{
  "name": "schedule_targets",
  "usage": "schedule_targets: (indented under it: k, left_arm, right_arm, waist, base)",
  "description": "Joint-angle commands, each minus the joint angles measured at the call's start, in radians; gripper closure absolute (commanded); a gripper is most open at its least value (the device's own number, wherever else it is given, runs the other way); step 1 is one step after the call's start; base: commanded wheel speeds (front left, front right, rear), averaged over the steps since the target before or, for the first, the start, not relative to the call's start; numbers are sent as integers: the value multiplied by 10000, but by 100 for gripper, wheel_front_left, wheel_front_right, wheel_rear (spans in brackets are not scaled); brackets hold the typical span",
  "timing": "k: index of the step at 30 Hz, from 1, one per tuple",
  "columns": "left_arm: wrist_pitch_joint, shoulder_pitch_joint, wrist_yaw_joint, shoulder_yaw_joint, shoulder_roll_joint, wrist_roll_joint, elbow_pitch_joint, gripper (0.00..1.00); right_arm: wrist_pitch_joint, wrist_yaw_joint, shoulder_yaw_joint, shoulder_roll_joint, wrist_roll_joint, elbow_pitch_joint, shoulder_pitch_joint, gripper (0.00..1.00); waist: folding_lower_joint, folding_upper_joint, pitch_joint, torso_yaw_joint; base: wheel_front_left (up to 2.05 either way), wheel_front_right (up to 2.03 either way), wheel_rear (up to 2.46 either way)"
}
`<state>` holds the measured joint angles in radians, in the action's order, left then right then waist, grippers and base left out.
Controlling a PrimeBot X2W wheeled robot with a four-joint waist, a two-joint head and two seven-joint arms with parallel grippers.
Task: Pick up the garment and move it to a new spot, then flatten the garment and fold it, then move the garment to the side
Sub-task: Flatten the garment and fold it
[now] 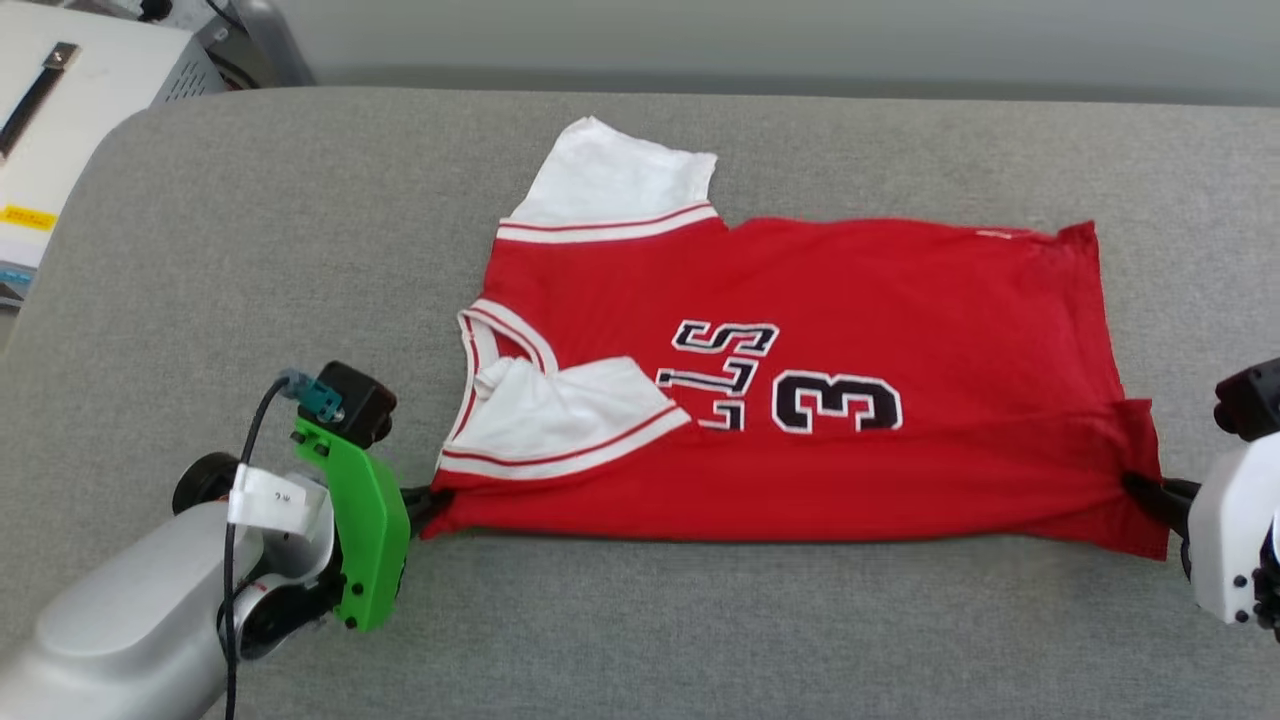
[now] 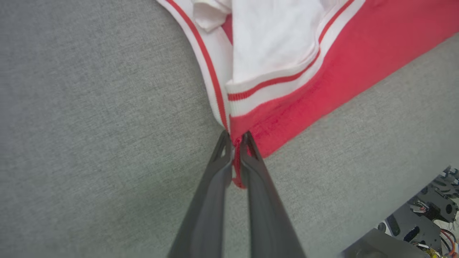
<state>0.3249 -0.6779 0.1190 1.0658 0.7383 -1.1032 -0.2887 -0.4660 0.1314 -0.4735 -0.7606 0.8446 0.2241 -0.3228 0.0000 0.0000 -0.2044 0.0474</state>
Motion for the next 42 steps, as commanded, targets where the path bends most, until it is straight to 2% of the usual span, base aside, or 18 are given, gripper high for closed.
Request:
schedule_targets:
  k: [1,7,10,15,22,23,24,25,26,33,36,40,42]
  left_arm:
    - [-65,317,-157,-12,280,-88,242,100]
    - [-67,1157,-756,203,799,-115,1573,100]
    - [-68,1551,-1060,313,898,-185,2004,100]
    - [-108,1988,-1385,459,884,-257,2070,100]
    - [-148,2075,-1323,517,570,-385,1335,100]
    - [-232,2071,-1333,462,557,-411,1246,76]
    - [-333,2058,-1346,409,571,-399,1201,0]
    - [-449,2035,-1373,334,615,-384,1169,0]
    - [-550,2004,-1392,262,697,-360,1179,0]
    - [-1297,1216,-1816,-742,1560,-183,1846,0]
    - [-1767,435,-2207,-1255,1761,345,1958,0]
    - [-2081,-750,-2435,-1733,1502,862,1789,0]
    - [-2103,-1412,-2391,-1825,1253,1156,1561,0]
  right_arm:
    - [47,-7,154,-234,117,-269,427,100]
    - [-166,-7,1020,-728,220,-1476,2083,100]
    - [-434,-7,1433,-671,166,-1834,2805,100]
    - [-856,-7,1914,-55,-77,-1707,3407,100]
    - [-832,-7,1805,930,-683,-539,3121,100]
    - [-699,-7,1787,1048,-744,-443,3059,100]
    - [-590,-7,1774,1109,-798,-395,3024,75]
    - [-421,-7,1807,1190,-826,-371,2999,15]
    - [-211,-7,1884,1267,-827,-389,2990,0]
    - [1451,-7,2794,1362,-1568,-1244,2956,0]
    - [2334,-7,3518,1786,-2202,-1770,2741,0]
    - [3572,-7,4370,2735,-3218,-2484,2374,0]
    - [4106,-7,4686,3216,-3800,-2776,2204,0]
  waist:
    - [0,0,511,-98]
    - [0,0,688,-25]
    - [0,0,572,-30]
    - [0,0,203,-54]
    - [0,0,47,-38]
    - [0,0,102,-43]
    - [0,0,158,-47]
    - [0,0,240,-50]
    - [0,0,333,-61]
    - [0,0,571,-231]
    - [0,0,434,-434]
    - [0,0,13,-736]
    - [0,0,-287,-894]
  base:
    - [0,0,0]
    - [0,0,0]
    - [0,0,0]
    - [0,0,0]
    - [0,0,0]
    - [0,0,0]
    - [0,0,0]
    - [0,0,0]
    - [0,0,0]
    - [0,0,0]
    - [0,0,0]
    - [0,0,0]
    - [0,0,0]
